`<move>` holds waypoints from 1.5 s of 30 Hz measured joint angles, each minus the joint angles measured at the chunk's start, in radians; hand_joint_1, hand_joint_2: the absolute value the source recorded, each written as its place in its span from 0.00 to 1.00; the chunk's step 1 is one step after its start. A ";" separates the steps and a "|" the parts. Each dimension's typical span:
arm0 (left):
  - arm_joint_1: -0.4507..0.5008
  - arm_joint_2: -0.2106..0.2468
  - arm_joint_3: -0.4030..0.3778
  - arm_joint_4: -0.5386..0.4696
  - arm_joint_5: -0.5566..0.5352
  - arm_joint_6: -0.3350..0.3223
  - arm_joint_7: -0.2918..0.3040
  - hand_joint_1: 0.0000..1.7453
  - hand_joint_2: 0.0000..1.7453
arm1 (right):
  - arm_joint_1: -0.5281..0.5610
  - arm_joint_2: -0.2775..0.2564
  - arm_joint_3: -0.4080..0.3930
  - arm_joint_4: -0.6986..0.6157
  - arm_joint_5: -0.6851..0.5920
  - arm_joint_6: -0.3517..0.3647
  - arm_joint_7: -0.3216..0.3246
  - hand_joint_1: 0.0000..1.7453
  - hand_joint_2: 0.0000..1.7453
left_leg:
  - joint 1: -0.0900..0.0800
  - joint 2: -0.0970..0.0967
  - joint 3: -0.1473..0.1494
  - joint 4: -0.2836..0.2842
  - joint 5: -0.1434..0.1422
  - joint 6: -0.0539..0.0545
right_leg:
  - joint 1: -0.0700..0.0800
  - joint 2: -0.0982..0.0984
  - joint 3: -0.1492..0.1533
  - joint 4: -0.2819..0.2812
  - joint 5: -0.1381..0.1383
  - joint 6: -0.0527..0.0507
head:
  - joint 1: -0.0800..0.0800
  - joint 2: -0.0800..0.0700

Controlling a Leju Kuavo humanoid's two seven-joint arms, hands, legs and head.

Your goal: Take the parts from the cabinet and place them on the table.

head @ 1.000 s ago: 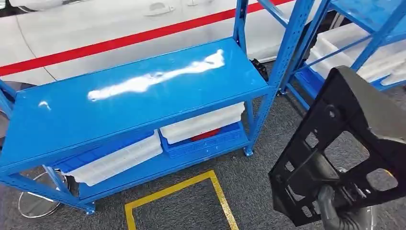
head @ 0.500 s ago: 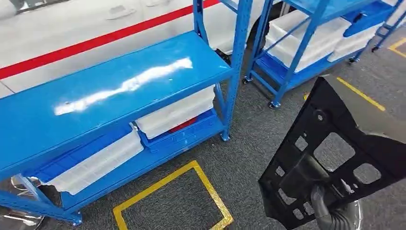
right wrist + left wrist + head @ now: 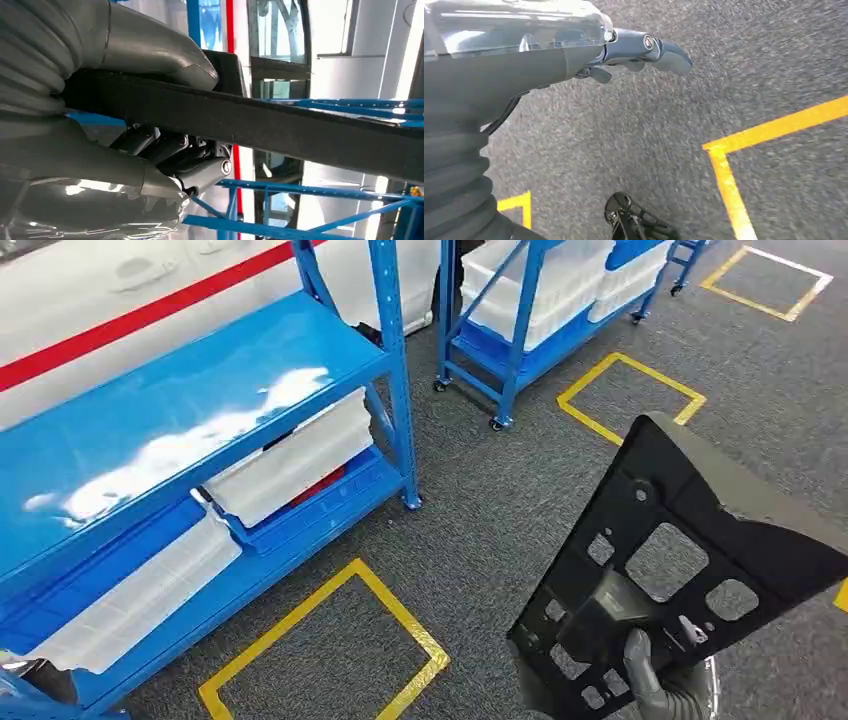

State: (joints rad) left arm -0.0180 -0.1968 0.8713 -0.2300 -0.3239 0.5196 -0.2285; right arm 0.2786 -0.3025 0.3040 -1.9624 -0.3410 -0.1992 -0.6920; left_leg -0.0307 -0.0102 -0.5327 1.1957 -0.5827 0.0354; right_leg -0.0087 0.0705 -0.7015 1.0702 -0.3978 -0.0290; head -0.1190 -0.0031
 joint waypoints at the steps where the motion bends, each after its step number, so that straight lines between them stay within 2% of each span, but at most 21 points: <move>1: -0.002 -0.001 0.002 0.000 0.000 0.006 0.006 0.00 1.00 | -0.011 -0.003 0.010 0.010 -0.002 0.005 0.000 1.00 1.00 | -0.013 -0.030 0.063 -0.090 0.021 0.017 | -0.001 0.012 -0.008 0.000 0.011 0.001 | 0.000 0.000; 2: -0.005 0.001 0.006 -0.001 0.000 0.011 0.011 0.00 1.00 | -0.020 -0.004 0.023 0.020 -0.002 0.008 -0.001 1.00 1.00 | -0.022 -0.092 0.113 -0.180 -0.005 0.042 | -0.006 0.019 -0.014 -0.001 0.023 0.003 | 0.000 0.000; 6: -0.007 -0.008 0.013 -0.002 -0.002 0.023 0.028 0.00 1.00 | -0.039 -0.010 0.055 0.051 -0.006 0.023 -0.002 1.00 1.00 | -0.026 -0.056 0.116 -0.229 0.030 0.046 | -0.016 0.067 -0.011 -0.050 0.085 0.035 | 0.000 0.000; 7: -0.007 -0.011 0.014 -0.002 -0.005 0.031 0.039 0.00 1.00 | -0.046 -0.012 0.062 0.061 -0.010 0.031 -0.002 1.00 1.00 | -0.013 -0.036 0.114 -0.262 0.067 0.041 | -0.012 0.039 -0.013 -0.050 0.088 0.026 | 0.000 0.000; 8: -0.006 -0.016 0.016 -0.002 -0.006 0.043 0.050 0.00 1.00 | -0.061 -0.013 0.070 0.074 -0.016 0.042 -0.002 1.00 1.00 | -0.014 -0.021 0.107 -0.277 0.086 0.039 | -0.005 -0.022 -0.021 -0.038 0.036 0.024 | 0.000 0.000; 11: -0.004 -0.028 0.020 -0.002 -0.019 0.075 0.080 0.00 1.00 | -0.102 -0.014 0.098 0.107 -0.018 0.068 0.000 1.00 1.00 | -0.011 0.032 0.065 -0.281 0.113 0.032 | -0.018 -0.063 -0.055 0.147 -0.138 0.048 | 0.000 0.000; 14: -0.004 -0.037 0.022 -0.002 -0.027 0.095 0.106 0.00 1.00 | -0.118 -0.014 0.122 0.143 -0.016 0.082 0.001 1.00 1.00 | -0.001 0.085 0.018 -0.266 0.136 0.014 | -0.037 -0.070 -0.049 0.264 -0.044 0.077 | 0.000 0.000; 16: -0.004 -0.039 0.022 -0.002 -0.033 0.107 0.124 0.00 1.00 | -0.127 -0.014 0.132 0.159 -0.016 0.086 0.001 1.00 1.00 | 0.009 0.113 -0.019 -0.235 0.140 0.000 | -0.052 -0.105 0.057 0.149 -0.016 0.099 | 0.000 0.000; 17: -0.006 -0.039 0.022 -0.002 -0.036 0.111 0.129 0.00 1.00 | -0.136 -0.014 0.136 0.165 -0.016 0.087 0.001 1.00 1.00 | 0.004 0.122 -0.029 -0.210 0.135 -0.011 | -0.058 -0.164 0.139 0.046 -0.074 0.112 | 0.001 0.000; 18: -0.002 -0.041 0.022 -0.003 -0.036 0.115 0.135 0.00 1.00 | -0.148 -0.015 0.141 0.171 -0.016 0.091 0.002 1.00 1.00 | 0.009 0.133 -0.044 -0.187 0.128 -0.021 | -0.039 -0.171 0.191 -0.029 -0.130 0.097 | 0.001 0.000; 19: -0.002 -0.042 0.023 -0.003 -0.038 0.120 0.138 0.00 1.00 | -0.152 -0.015 0.145 0.174 -0.016 0.092 0.001 1.00 1.00 | 0.008 0.141 -0.041 -0.176 0.126 -0.026 | -0.037 -0.169 0.184 -0.034 -0.143 0.065 | -0.001 0.000; 22: -0.006 -0.052 0.022 -0.003 -0.042 0.127 0.146 0.00 1.00 | -0.151 -0.026 0.148 0.184 -0.016 0.095 0.001 1.00 1.00 | 0.025 0.158 -0.044 -0.169 0.127 -0.049 | -0.029 -0.135 0.173 -0.035 -0.129 0.027 | -0.001 0.000; 24: -0.003 -0.055 0.022 -0.003 -0.045 0.128 0.150 0.00 1.00 | -0.156 -0.027 0.150 0.190 -0.016 0.100 -0.001 1.00 1.00 | 0.034 0.047 -0.076 -0.085 0.043 -0.059 | -0.026 -0.112 0.157 -0.035 -0.115 0.010 | -0.002 0.000; 26: 0.002 -0.056 0.023 -0.003 -0.047 0.128 0.154 0.00 1.00 | -0.157 -0.029 0.151 0.195 -0.017 0.102 -0.002 1.00 1.00 | 0.034 0.022 -0.132 0.067 -0.040 -0.059 | -0.017 -0.083 0.140 -0.034 -0.104 0.002 | -0.002 0.000; 28: 0.005 -0.056 0.023 -0.003 -0.053 0.126 0.154 0.00 1.00 | -0.153 -0.031 0.156 0.202 -0.017 0.101 -0.002 1.00 1.00 | 0.033 0.019 -0.149 0.134 -0.045 -0.050 | -0.007 -0.050 0.129 -0.034 -0.094 0.001 | -0.002 0.000; 30: 0.006 -0.056 0.022 -0.003 -0.055 0.122 0.154 0.00 1.00 | -0.148 -0.035 0.158 0.204 -0.015 0.098 -0.002 1.00 1.00 | 0.028 0.012 -0.088 0.027 0.027 -0.033 | -0.002 -0.019 0.125 -0.034 -0.088 0.001 | -0.002 0.000; 33: 0.008 -0.052 0.022 -0.003 -0.058 0.117 0.151 0.00 1.00 | -0.148 -0.038 0.158 0.205 -0.015 0.095 -0.002 1.00 1.00 | 0.020 -0.081 0.018 -0.172 0.083 -0.003 | -0.004 0.019 0.121 -0.034 -0.080 0.010 | -0.001 0.000; 37: 0.008 -0.051 0.022 -0.003 -0.064 0.111 0.140 0.00 1.00 | -0.130 -0.058 0.158 0.203 -0.015 0.089 -0.003 1.00 1.00 | 0.014 -0.037 0.032 -0.223 0.099 0.003 | -0.020 0.060 0.109 -0.048 -0.060 0.039 | -0.002 0.000; 39: 0.013 -0.052 0.022 -0.003 -0.066 0.108 0.133 0.00 1.00 | -0.124 -0.072 0.157 0.202 -0.017 0.088 -0.003 1.00 1.00 | 0.017 -0.010 0.040 -0.250 0.116 0.009 | -0.011 -0.042 0.084 0.005 -0.107 0.036 | -0.001 0.000; 42: 0.021 -0.052 0.022 -0.003 -0.067 0.107 0.131 0.00 1.00 | -0.124 -0.083 0.158 0.202 -0.019 0.087 -0.003 1.00 1.00 | 0.017 0.035 0.030 -0.243 0.115 0.011 | -0.018 -0.061 -0.012 0.213 -0.204 0.052 | -0.001 0.000; 45: 0.021 -0.052 0.022 -0.003 -0.067 0.106 0.131 0.00 1.00 | -0.125 -0.097 0.158 0.203 -0.019 0.081 -0.003 1.00 1.00 | 0.019 0.076 0.018 -0.228 0.110 0.004 | -0.027 -0.074 0.030 0.147 -0.144 0.067 | -0.001 0.000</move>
State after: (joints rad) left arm 0.0027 -0.2487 0.8934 -0.2331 -0.3910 0.6256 -0.0973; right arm 0.1539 -0.3990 0.4616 -1.7594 -0.3605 -0.1179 -0.6950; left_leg -0.0114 0.0653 -0.5145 0.9675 -0.4732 0.0392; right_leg -0.0355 -0.0039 -0.6719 1.2176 -0.5415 0.0384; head -0.1202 -0.0031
